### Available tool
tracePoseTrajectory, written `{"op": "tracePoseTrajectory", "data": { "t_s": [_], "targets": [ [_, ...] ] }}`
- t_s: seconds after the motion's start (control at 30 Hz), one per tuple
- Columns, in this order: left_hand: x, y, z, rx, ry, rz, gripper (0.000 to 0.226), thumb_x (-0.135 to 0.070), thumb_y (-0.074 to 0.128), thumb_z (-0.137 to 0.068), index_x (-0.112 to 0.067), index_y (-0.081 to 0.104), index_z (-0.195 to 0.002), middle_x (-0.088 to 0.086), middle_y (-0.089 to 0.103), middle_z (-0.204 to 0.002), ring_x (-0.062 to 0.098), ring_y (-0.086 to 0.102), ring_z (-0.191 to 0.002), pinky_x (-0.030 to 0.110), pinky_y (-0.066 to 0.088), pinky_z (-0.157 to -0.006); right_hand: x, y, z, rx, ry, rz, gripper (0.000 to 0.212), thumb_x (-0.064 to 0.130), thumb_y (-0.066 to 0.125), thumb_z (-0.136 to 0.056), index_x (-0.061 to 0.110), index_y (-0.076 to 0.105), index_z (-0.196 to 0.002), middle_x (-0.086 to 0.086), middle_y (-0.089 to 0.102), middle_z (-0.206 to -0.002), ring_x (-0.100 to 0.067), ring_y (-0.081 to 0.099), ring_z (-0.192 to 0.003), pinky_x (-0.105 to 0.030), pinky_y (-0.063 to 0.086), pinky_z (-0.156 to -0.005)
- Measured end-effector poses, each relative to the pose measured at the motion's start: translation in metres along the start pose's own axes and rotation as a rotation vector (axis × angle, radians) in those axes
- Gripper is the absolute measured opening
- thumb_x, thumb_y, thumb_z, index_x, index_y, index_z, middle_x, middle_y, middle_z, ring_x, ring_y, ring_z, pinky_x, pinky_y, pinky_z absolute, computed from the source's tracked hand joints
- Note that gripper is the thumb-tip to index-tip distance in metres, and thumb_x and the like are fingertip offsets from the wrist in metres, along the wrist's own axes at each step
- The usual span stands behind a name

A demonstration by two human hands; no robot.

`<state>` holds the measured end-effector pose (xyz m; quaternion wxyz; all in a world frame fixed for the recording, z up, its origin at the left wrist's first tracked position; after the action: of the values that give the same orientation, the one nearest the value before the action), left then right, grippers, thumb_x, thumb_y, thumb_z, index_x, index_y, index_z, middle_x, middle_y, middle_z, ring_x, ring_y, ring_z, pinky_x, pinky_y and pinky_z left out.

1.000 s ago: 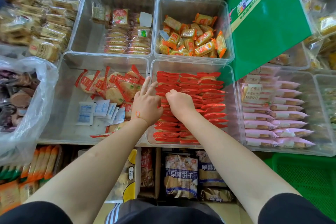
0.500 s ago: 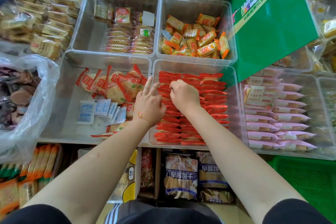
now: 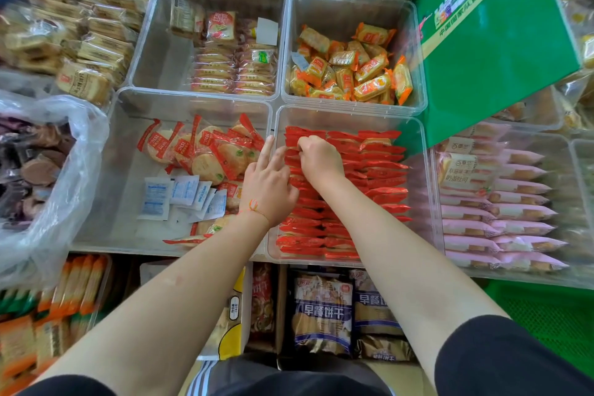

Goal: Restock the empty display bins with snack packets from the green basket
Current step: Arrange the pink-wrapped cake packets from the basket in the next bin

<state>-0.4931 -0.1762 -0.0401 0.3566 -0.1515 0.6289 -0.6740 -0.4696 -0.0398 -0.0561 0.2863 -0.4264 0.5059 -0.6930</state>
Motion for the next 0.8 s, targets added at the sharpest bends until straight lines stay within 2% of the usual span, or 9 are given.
{"op": "tracePoseTrajectory", "data": {
  "t_s": [0.1,0.23,0.27,0.33,0.43,0.5,0.57,0.67,0.8],
  "targets": [
    [0.001,0.001,-0.001,0.009,0.005,-0.021,0.032,-0.034,0.044,-0.09,-0.012,0.065,-0.102,0.003,0.023,-0.161,0.022,-0.009,-0.152,0.042,0.037,-0.104,-0.005,0.001,0.005,0.01,0.016,0.024,0.021,0.006,0.046,-0.094,0.005,0.066,-0.1,-0.011,0.065,-0.097,-0.035,0.062,-0.089,-0.036,0.045,-0.068],
    [0.0,0.003,0.0,-0.008,0.006,-0.026,0.032,-0.031,0.045,-0.09,-0.012,0.066,-0.102,0.003,0.025,-0.16,0.021,-0.008,-0.152,0.041,0.036,-0.103,-0.003,0.003,0.031,-0.202,-0.127,0.076,0.01,0.002,0.062,-0.079,0.004,0.068,-0.086,-0.011,0.064,-0.082,-0.031,0.059,-0.076,-0.038,0.045,-0.063],
    [0.001,0.003,-0.001,-0.011,0.006,-0.029,0.032,-0.032,0.045,-0.09,-0.012,0.066,-0.103,0.003,0.025,-0.16,0.021,-0.008,-0.152,0.041,0.036,-0.103,-0.004,0.008,0.039,-0.203,-0.155,0.069,0.012,0.002,0.063,-0.078,0.004,0.068,-0.089,-0.011,0.064,-0.085,-0.032,0.059,-0.079,-0.039,0.047,-0.064],
    [0.001,0.003,-0.001,-0.012,0.01,-0.035,0.034,-0.031,0.045,-0.089,-0.012,0.064,-0.109,0.003,0.025,-0.16,0.022,-0.007,-0.152,0.041,0.035,-0.104,-0.006,0.013,0.052,-0.125,-0.172,0.015,0.026,0.003,0.061,-0.082,0.003,0.068,-0.107,-0.013,0.067,-0.1,-0.034,0.062,-0.093,-0.045,0.052,-0.077],
    [-0.001,0.002,0.001,0.0,0.011,-0.077,0.054,-0.032,0.042,-0.091,-0.012,0.044,-0.141,0.006,0.022,-0.162,0.025,-0.006,-0.152,0.045,0.022,-0.115,-0.021,0.0,0.06,-0.215,-0.169,-0.039,0.039,0.002,0.06,-0.083,0.003,0.065,-0.121,-0.015,0.066,-0.116,-0.033,0.061,-0.107,-0.046,0.05,-0.09],
    [-0.009,0.001,0.004,-0.006,0.01,-0.125,0.069,-0.037,0.04,-0.093,-0.012,0.022,-0.154,0.008,0.016,-0.163,0.027,-0.007,-0.152,0.049,0.004,-0.121,-0.04,-0.013,0.063,-0.28,-0.102,-0.027,0.042,0.004,0.058,-0.087,0.001,0.06,-0.129,-0.018,0.061,-0.128,-0.034,0.055,-0.121,-0.047,0.044,-0.102],
    [-0.025,0.002,0.002,-0.032,0.033,-0.101,0.073,-0.04,0.039,-0.094,-0.012,0.014,-0.157,0.009,0.01,-0.164,0.028,-0.006,-0.152,0.049,-0.004,-0.122,-0.064,-0.021,0.067,-0.259,0.031,0.003,0.049,0.012,0.051,-0.095,0.003,0.046,-0.143,-0.019,0.046,-0.147,-0.033,0.039,-0.14,-0.046,0.029,-0.116],
    [-0.06,0.008,-0.006,-0.023,0.122,-0.017,0.071,-0.041,0.038,-0.098,-0.014,0.011,-0.158,0.006,0.005,-0.165,0.025,-0.006,-0.152,0.045,0.001,-0.123,-0.1,-0.018,0.072,-0.137,0.169,0.044,0.059,0.028,0.037,-0.103,0.01,0.019,-0.157,-0.01,0.015,-0.164,-0.025,0.008,-0.152,-0.042,0.006,-0.123],
    [-0.088,0.028,-0.018,0.074,0.203,-0.009,0.066,-0.046,0.028,-0.101,-0.021,0.008,-0.158,0.001,-0.003,-0.166,0.022,-0.009,-0.152,0.045,0.003,-0.123,-0.123,-0.002,0.077,0.006,0.124,0.065,0.063,0.043,0.024,-0.105,0.016,0.007,-0.159,-0.003,0.002,-0.167,-0.02,-0.001,-0.153,-0.044,0.001,-0.124]
  ]
}}
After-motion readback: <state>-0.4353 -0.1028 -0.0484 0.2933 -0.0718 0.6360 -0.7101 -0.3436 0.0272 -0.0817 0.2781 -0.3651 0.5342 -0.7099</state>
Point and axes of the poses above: each hand's wrist, its own z-axis away from the middle knuckle, its own y-axis out of the palm, x = y × z, the point moved 1 cm from there along -z, towards the middle knuckle
